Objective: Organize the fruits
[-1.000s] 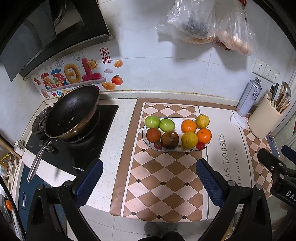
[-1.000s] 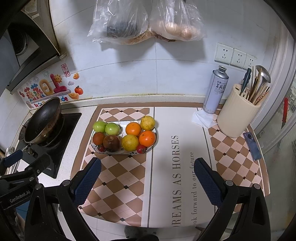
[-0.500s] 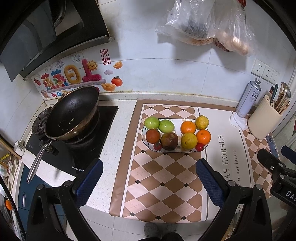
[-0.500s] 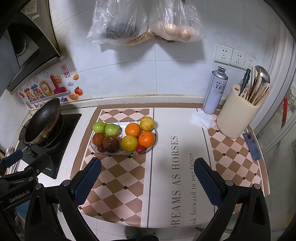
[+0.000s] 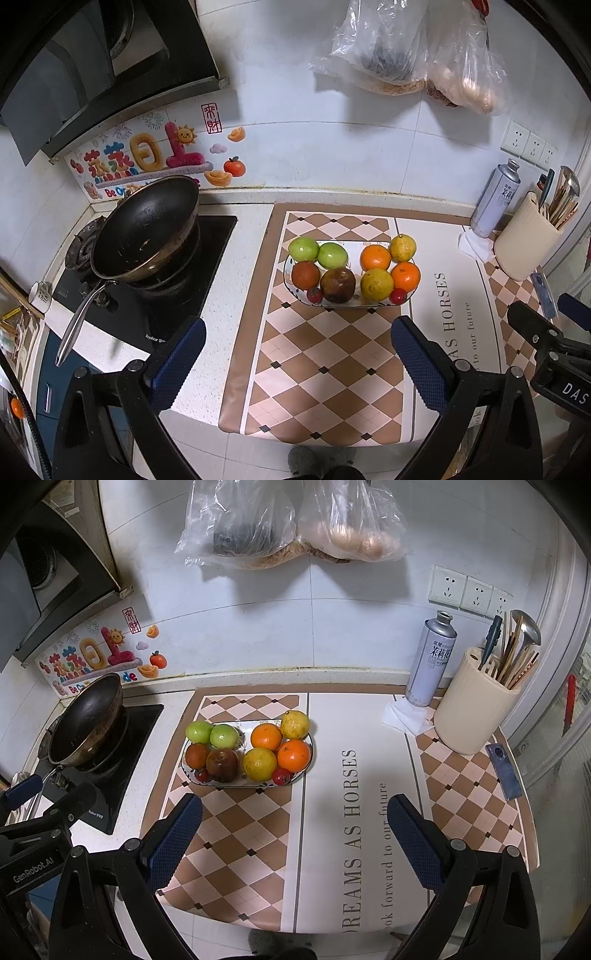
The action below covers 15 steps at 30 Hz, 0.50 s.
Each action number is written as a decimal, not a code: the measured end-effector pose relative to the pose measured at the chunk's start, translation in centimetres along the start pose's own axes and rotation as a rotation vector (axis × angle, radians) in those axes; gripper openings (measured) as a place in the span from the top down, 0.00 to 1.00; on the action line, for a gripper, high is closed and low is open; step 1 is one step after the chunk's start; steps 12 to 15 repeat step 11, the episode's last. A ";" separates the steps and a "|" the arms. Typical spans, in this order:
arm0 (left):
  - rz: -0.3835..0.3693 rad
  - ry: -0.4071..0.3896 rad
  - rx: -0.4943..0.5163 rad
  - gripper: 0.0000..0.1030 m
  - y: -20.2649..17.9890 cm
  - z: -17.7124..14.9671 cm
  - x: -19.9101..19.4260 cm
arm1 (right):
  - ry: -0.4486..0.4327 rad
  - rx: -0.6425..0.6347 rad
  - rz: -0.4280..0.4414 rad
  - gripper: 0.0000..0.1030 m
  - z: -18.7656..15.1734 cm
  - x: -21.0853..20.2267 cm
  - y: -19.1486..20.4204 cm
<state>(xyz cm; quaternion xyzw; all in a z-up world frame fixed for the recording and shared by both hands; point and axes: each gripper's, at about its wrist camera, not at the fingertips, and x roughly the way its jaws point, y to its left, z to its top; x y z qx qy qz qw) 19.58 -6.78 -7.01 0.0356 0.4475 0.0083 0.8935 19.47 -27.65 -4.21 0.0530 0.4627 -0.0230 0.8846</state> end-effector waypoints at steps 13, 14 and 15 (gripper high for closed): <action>-0.005 -0.003 -0.008 0.00 0.0 -0.1 -0.2 | 0.002 -0.009 0.008 0.01 -0.2 0.4 0.0; -0.005 -0.003 -0.008 0.00 0.0 -0.1 -0.2 | 0.002 -0.009 0.008 0.01 -0.2 0.4 0.0; -0.005 -0.003 -0.008 0.00 0.0 -0.1 -0.2 | 0.002 -0.009 0.008 0.01 -0.2 0.4 0.0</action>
